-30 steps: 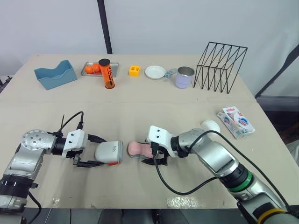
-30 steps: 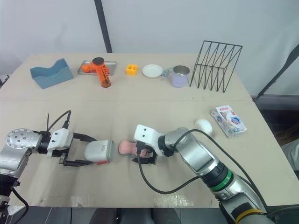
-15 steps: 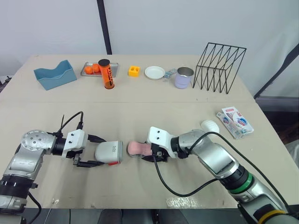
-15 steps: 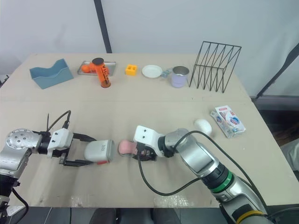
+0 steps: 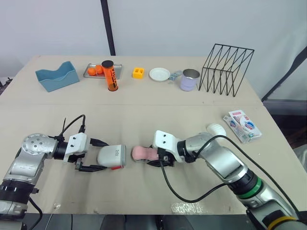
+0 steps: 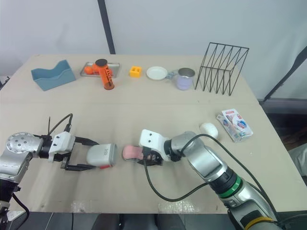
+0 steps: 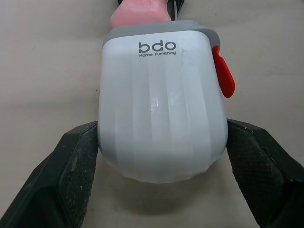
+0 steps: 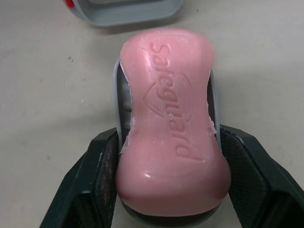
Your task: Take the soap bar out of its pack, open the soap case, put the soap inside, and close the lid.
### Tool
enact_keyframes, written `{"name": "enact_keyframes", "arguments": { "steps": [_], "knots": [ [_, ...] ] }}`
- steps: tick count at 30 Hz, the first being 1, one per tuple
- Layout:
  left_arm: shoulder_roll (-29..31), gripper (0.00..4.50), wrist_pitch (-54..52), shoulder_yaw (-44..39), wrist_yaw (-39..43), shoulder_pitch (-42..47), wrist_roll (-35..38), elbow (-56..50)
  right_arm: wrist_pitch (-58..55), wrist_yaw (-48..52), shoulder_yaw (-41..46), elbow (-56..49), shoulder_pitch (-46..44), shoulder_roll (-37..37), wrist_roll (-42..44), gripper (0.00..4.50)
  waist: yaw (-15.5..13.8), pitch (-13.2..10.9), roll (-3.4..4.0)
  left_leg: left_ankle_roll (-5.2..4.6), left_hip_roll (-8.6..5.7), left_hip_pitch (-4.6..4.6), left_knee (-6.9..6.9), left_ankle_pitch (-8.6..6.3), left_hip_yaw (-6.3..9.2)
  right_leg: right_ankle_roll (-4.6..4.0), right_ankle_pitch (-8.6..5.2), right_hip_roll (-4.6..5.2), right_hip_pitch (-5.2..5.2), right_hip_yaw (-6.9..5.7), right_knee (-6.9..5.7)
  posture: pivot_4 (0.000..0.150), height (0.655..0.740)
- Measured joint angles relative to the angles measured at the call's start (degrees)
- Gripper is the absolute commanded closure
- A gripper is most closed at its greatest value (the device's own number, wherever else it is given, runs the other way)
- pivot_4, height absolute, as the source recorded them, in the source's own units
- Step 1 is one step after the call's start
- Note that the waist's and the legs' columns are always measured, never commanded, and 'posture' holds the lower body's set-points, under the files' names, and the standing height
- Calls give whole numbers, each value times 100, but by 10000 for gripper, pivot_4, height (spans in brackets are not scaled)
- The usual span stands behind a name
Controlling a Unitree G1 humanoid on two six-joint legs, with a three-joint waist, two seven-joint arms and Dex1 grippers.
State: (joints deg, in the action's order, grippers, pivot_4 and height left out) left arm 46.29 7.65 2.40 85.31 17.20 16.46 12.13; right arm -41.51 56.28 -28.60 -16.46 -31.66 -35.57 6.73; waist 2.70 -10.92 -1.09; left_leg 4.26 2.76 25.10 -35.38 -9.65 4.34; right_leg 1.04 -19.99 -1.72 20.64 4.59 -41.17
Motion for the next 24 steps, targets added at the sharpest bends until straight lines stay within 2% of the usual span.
{"name": "enact_keyframes", "arguments": {
  "steps": [8,24],
  "knots": [
    [-215,9488,-68,12,-144,150,4,4,177,733,250,-32,-96,-766,160,19777,4,-1,1,0,1,-1,1,0,-2,0,0,-1,1,1,0,1500,7400],
    [-741,9488,-26,524,-235,636,-144,78,167,986,166,-177,-455,-777,93,19777,5,-2,3,1,-1,1,0,1,-1,-1,1,-2,2,1,0,1500,7400]
  ]
}}
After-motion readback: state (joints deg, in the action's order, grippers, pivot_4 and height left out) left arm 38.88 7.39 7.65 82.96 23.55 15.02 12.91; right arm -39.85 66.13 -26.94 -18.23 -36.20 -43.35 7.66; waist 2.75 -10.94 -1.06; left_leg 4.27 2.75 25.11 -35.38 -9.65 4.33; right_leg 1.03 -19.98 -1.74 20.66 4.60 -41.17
